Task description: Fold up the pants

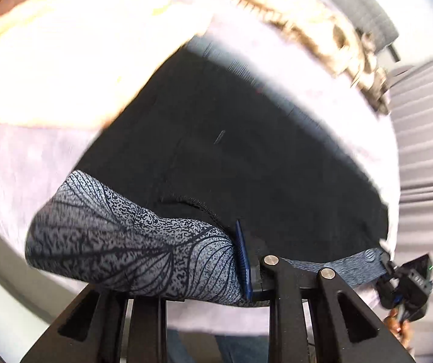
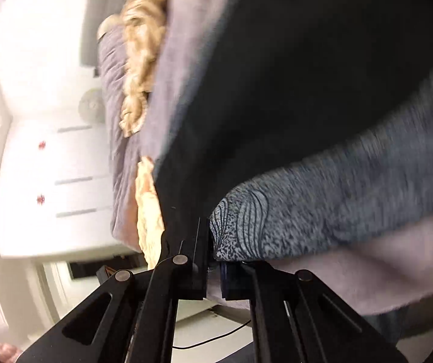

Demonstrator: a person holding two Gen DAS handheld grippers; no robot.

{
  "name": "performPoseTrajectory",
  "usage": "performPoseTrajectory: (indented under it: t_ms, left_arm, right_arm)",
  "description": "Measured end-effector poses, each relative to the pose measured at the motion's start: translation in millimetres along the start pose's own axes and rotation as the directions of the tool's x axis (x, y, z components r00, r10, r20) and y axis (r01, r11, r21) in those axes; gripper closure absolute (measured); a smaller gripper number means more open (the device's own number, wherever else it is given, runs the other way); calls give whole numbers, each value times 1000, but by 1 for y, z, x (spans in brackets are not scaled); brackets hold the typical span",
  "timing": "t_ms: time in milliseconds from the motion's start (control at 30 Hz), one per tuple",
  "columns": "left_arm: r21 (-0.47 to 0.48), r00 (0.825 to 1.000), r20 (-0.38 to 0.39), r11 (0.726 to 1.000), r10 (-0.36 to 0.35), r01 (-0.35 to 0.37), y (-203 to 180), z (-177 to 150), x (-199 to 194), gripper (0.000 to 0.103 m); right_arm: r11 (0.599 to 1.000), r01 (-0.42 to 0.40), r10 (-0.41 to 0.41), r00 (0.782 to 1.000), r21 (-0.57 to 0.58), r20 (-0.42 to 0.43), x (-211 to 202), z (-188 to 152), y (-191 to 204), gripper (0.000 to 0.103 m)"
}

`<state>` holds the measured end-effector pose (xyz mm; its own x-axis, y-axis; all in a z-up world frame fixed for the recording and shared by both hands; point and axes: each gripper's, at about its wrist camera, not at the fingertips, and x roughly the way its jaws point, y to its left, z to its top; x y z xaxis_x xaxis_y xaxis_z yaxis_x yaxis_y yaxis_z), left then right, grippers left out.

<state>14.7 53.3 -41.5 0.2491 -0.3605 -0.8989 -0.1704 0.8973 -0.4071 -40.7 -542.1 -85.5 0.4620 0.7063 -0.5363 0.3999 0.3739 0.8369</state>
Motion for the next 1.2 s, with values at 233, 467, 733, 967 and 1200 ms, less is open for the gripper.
performPoseTrajectory:
  t_ms: [233,467,733,967,1200]
  left_arm:
    - [81,983,162,992,83,-97,-39,100,25,62]
    - [31,927,169,939,334,-344,-22,155,116,36]
    - [110,902,205,907,380,-407,-45,150,68,36]
    - [465,980,36,865,196,-190,-164,65,104,36]
    - [639,985,-94,767,143,-50,-271,-13,178,36]
  right_arm:
    - [971,41,-65,993,-236,-94,39,124,96,95]
    - [957,203,-241,954,-208,-177,132,215,60,91]
    - [983,121,-145,972,-136,-185,134,225,48,20]
    - [993,86,-93,992,-77,-83,20,161,29,22]
    - [953,13,-79,975,303,207,-95,81,-94,27]
